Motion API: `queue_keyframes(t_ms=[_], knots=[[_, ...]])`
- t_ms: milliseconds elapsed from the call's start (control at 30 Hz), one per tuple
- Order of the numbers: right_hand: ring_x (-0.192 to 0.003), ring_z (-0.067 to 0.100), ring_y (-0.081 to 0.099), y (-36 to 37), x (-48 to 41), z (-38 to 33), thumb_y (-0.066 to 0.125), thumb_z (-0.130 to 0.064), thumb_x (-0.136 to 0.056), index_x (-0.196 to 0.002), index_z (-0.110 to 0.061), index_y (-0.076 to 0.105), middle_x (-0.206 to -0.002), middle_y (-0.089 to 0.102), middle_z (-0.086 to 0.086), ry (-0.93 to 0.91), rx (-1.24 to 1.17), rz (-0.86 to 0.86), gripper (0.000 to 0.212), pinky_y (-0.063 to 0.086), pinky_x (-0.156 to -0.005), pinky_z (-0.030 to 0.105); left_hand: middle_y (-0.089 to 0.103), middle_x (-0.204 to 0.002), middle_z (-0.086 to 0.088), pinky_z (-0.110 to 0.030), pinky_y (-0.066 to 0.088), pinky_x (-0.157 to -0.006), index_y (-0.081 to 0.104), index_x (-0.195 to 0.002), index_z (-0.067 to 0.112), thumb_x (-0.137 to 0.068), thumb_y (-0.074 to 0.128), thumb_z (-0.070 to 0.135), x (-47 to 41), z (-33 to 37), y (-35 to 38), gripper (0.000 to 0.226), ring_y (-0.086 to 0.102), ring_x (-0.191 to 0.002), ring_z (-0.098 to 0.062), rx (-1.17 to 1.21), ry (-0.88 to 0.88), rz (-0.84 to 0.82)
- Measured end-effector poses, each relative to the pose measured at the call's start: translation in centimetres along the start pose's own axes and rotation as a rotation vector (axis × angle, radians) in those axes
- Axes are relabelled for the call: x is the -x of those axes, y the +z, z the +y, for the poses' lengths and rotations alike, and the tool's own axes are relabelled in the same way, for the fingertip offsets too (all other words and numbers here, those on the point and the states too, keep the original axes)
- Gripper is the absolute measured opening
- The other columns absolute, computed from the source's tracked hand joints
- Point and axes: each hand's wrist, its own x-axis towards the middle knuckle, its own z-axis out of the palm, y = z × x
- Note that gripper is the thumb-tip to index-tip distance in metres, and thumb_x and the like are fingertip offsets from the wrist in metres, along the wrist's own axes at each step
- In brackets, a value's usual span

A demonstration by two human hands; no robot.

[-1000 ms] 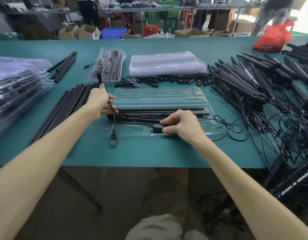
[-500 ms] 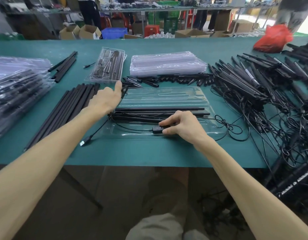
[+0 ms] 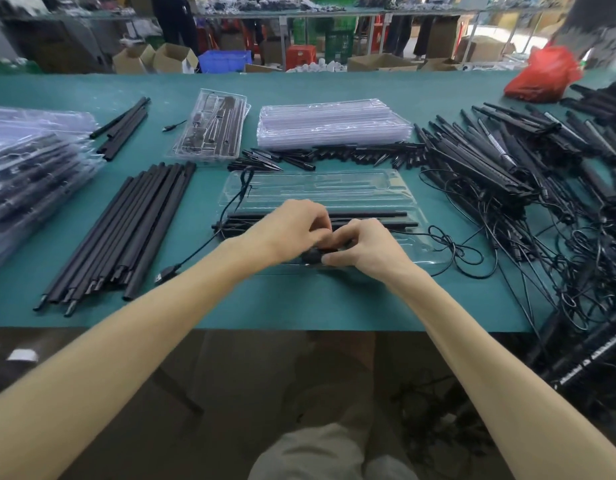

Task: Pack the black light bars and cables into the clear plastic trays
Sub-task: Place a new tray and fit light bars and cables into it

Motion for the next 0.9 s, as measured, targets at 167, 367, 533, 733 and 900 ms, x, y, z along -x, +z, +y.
queue_keyframes(t_ms=[167, 367, 533, 733, 900], knots=[[-0.063, -0.005, 0.057, 0.1, -0.1, -0.1, 0.085, -0.011, -0.076, -0.094, -0.019, 0.082, -0.08, 0.074, -0.01, -0.009, 0.023, -0.022, 0.02, 0.04, -0.061, 0.007, 0.069, -0.083, 0.008, -0.026, 0.051, -0.074, 0.067, -0.092, 0.026, -0.08, 0.083, 0.023, -0.8, -0.5, -1.0, 0.02, 0.066, -0.081, -0.013, 0.002, -0.1, -0.25], [-0.065, -0.008, 0.058, 0.3, -0.2, 0.2, 0.084, -0.011, -0.077, -0.096, -0.019, 0.082, -0.083, 0.076, -0.011, -0.027, 0.014, -0.022, 0.021, 0.039, -0.064, 0.007, 0.07, -0.076, 0.008, -0.025, 0.051, -0.067, 0.072, -0.083, 0.026, -0.075, 0.086, 0.021, -0.8, -0.1, -0.8, 0.017, 0.067, -0.078, -0.016, -0.07, -0.123, -0.233], [-0.065, -0.014, 0.058, -0.2, 0.1, 0.8, 0.074, -0.009, -0.088, -0.1, -0.024, 0.081, -0.069, 0.067, -0.031, -0.046, -0.022, -0.026, 0.02, 0.04, -0.063, 0.002, 0.073, -0.093, -0.006, -0.038, 0.056, -0.081, 0.068, -0.089, 0.021, -0.082, 0.079, 0.015, -1.0, 0.4, -0.2, 0.014, 0.068, -0.09, -0.027, -0.141, -0.154, -0.264], [-0.061, -0.013, 0.057, 0.0, -0.1, 0.5, 0.077, -0.003, -0.081, -0.097, -0.023, 0.081, -0.074, 0.07, -0.021, -0.048, 0.001, -0.032, 0.026, 0.039, -0.063, 0.003, 0.073, -0.092, -0.004, -0.04, 0.056, -0.082, 0.062, -0.085, 0.022, -0.08, 0.081, 0.016, -0.8, 0.5, -0.1, 0.021, 0.067, -0.092, -0.027, -0.143, -0.178, -0.269], [-0.063, -0.016, 0.056, 0.0, 0.0, 0.4, 0.08, -0.006, -0.08, -0.096, -0.023, 0.082, -0.065, 0.063, -0.025, -0.06, 0.065, 0.009, 0.023, 0.038, -0.062, 0.002, 0.074, -0.088, -0.004, -0.04, 0.058, -0.079, 0.061, -0.076, 0.025, -0.074, 0.084, 0.011, -0.8, 0.8, -0.4, 0.027, 0.07, -0.088, -0.027, -0.113, -0.184, -0.244]])
